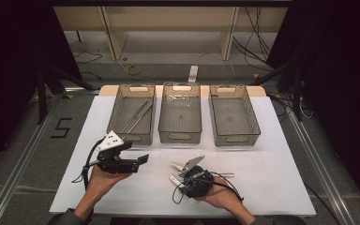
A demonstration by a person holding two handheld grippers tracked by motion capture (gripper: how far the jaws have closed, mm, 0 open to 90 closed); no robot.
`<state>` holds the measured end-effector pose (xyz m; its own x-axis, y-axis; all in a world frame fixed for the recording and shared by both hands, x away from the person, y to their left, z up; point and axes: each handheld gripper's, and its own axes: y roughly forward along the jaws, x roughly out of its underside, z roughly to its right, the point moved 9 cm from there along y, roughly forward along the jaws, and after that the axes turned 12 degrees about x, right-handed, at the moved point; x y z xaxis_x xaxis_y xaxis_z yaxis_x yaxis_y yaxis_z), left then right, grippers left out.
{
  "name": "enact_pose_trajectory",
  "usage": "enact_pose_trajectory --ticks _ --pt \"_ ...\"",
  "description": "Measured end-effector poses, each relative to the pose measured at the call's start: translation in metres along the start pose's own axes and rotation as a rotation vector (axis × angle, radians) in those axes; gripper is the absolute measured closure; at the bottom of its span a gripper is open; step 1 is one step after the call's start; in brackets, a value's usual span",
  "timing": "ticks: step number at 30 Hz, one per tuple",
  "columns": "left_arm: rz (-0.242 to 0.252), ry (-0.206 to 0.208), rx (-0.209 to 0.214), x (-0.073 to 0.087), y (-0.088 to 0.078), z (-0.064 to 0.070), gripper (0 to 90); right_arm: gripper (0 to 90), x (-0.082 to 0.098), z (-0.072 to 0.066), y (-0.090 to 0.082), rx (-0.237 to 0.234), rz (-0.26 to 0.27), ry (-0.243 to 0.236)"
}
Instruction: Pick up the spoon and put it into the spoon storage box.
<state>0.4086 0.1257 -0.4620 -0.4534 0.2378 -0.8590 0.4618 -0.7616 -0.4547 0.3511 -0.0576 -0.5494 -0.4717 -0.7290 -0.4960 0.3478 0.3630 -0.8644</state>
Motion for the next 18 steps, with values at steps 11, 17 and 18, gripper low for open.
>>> enact_pose_trajectory --ticks 11,17,18 --pt "0.002 -0.002 0.001 -0.0005 0.0003 -0.0001 16.4 83.2 -0.0035 -0.0078 0.0002 -0.025 -0.020 -0.030" --pt "0.016 -0.005 0.005 -0.0020 -0.0007 0.0004 16.4 83.9 -0.0044 -0.0080 -0.0038 -0.034 -0.011 -0.044" --pt "0.018 -0.009 0.007 -0.0022 -0.0009 0.0004 16.4 83.9 -0.0051 -0.0065 -0.0061 -0.036 -0.003 -0.041"
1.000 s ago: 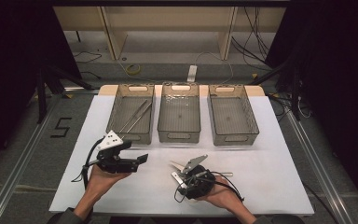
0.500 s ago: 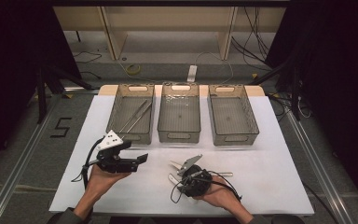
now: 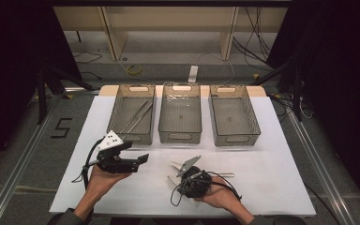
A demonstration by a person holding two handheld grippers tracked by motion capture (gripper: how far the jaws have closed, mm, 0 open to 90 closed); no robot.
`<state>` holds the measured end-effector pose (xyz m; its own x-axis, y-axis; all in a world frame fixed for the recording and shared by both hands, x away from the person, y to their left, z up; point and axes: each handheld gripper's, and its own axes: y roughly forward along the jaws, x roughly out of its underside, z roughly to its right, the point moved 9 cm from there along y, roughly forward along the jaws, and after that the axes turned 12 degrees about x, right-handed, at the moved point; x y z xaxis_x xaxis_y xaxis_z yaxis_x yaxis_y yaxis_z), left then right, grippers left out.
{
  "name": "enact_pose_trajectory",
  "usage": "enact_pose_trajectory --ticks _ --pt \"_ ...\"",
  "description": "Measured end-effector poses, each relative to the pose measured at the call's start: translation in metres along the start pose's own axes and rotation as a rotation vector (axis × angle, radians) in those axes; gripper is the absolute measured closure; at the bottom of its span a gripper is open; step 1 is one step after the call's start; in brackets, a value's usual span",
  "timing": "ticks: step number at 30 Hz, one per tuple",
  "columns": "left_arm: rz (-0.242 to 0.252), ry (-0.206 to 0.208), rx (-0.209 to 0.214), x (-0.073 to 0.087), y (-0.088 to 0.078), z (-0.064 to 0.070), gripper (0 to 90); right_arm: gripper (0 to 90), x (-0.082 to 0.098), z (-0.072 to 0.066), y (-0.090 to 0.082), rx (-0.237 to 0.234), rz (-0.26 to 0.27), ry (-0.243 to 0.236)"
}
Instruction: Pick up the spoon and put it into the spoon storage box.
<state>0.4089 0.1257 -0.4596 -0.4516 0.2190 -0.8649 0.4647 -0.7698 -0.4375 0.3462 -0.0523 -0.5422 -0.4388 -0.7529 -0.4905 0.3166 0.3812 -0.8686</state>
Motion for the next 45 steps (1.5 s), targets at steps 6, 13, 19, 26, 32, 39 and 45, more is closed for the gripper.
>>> enact_pose_trajectory --ticks 6,13,19,26,32,39,45 --pt "0.016 -0.006 0.003 -0.002 -0.001 -0.001 16.4 84.2 -0.004 0.011 -0.011 0.009 0.053 0.021" --pt "0.064 -0.017 0.016 -0.007 -0.004 0.000 16.3 84.3 -0.008 0.027 -0.023 0.022 0.099 0.050" --pt "0.085 -0.017 0.020 -0.009 -0.005 0.000 16.2 84.3 -0.014 0.045 -0.029 0.038 0.139 0.096" --pt "0.103 -0.013 0.026 -0.011 -0.006 0.000 16.1 84.3 -0.024 0.070 -0.037 0.066 0.182 0.139" --pt "0.105 -0.009 0.028 -0.011 -0.006 0.001 16.1 84.3 -0.033 0.086 -0.040 0.083 0.195 0.168" --pt "0.114 -0.002 0.035 -0.012 -0.007 0.003 16.0 84.4 -0.049 0.102 -0.045 0.100 0.217 0.182" --pt "0.125 -0.003 0.034 -0.012 -0.010 0.003 16.0 84.3 -0.062 0.117 -0.049 0.118 0.236 0.202"
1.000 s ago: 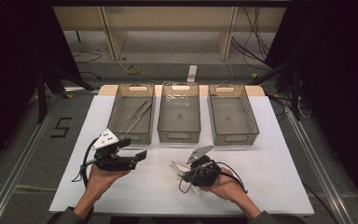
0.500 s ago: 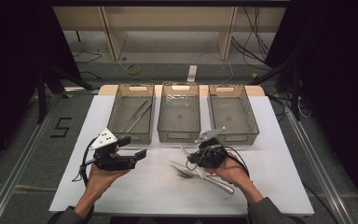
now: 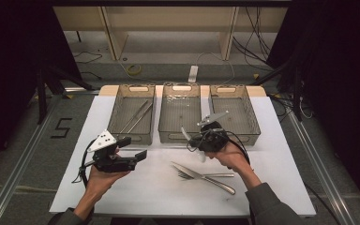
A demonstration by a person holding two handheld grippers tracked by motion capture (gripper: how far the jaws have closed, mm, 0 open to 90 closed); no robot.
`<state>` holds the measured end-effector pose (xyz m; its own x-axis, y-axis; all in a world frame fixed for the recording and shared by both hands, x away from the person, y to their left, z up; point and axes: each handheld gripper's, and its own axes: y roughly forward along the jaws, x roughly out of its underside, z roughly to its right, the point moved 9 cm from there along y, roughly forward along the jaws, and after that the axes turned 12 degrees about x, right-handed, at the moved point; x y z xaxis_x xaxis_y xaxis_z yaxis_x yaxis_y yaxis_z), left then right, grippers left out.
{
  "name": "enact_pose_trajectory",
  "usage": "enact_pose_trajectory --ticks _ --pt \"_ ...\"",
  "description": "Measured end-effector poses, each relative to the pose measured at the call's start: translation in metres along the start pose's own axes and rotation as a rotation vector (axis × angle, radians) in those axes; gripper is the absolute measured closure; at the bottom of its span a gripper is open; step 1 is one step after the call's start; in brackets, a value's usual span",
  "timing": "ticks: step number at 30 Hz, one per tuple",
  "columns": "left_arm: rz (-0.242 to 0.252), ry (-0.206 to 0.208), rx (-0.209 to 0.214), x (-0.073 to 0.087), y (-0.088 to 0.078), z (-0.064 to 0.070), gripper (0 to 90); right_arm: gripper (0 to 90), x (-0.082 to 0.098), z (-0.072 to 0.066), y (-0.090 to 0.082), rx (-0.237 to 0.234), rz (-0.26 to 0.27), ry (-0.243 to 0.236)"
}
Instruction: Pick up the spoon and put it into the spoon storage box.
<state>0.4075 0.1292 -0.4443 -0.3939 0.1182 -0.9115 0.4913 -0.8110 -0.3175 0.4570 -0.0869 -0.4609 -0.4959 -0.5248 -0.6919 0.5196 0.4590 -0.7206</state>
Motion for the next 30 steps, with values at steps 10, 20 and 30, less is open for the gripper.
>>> enact_pose_trajectory --ticks 10,20,30 --pt "-0.004 0.000 -0.001 0.002 -0.003 0.002 16.0 84.3 -0.023 0.017 0.006 0.018 0.012 0.023" --pt "0.004 -0.003 -0.005 0.002 -0.006 0.002 15.8 84.4 -0.049 0.029 0.021 0.054 0.010 0.042" --pt "0.008 -0.004 -0.006 0.002 -0.010 0.002 15.8 84.4 -0.067 0.050 0.036 0.098 0.018 0.083"
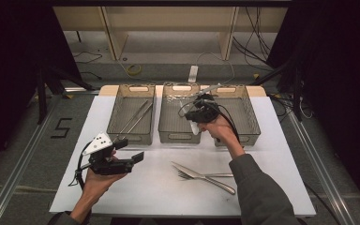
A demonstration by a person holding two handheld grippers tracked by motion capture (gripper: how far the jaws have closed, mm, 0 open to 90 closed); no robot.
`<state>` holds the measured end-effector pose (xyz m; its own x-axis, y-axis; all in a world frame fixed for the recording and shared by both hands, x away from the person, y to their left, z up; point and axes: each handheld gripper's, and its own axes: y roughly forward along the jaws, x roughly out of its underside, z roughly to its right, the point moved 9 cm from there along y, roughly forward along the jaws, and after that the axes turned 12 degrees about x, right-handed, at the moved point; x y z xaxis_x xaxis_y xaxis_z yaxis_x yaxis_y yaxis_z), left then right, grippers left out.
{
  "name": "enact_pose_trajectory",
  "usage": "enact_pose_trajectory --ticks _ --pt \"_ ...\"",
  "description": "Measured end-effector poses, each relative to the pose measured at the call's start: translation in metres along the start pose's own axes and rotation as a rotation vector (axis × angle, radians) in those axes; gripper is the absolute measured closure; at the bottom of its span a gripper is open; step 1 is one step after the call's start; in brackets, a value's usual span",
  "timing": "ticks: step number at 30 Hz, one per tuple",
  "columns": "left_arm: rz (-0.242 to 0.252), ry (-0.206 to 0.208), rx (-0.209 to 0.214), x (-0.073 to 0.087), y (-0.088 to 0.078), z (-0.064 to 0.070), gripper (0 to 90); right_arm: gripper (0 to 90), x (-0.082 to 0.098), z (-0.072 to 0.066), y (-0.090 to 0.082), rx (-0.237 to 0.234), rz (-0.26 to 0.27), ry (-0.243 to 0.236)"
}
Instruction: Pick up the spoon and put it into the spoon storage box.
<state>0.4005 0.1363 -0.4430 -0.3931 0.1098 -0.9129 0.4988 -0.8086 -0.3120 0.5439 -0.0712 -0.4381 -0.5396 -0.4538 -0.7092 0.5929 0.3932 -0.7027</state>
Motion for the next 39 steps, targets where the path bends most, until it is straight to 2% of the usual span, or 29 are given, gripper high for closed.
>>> enact_pose_trajectory --ticks 8,18,31,39 --pt "0.005 -0.005 0.007 0.000 -0.002 0.001 15.8 84.3 -0.009 0.014 0.014 0.046 -0.011 0.029" --pt "0.007 0.002 0.008 0.000 -0.001 0.002 15.8 84.3 -0.014 0.023 0.026 0.073 -0.028 0.050" --pt "0.010 0.004 0.010 -0.001 -0.001 0.002 15.8 84.3 -0.021 0.024 0.039 0.091 -0.044 0.067" --pt "0.010 0.006 0.012 -0.001 0.000 0.003 15.8 84.2 -0.022 0.022 0.044 0.100 -0.056 0.059"
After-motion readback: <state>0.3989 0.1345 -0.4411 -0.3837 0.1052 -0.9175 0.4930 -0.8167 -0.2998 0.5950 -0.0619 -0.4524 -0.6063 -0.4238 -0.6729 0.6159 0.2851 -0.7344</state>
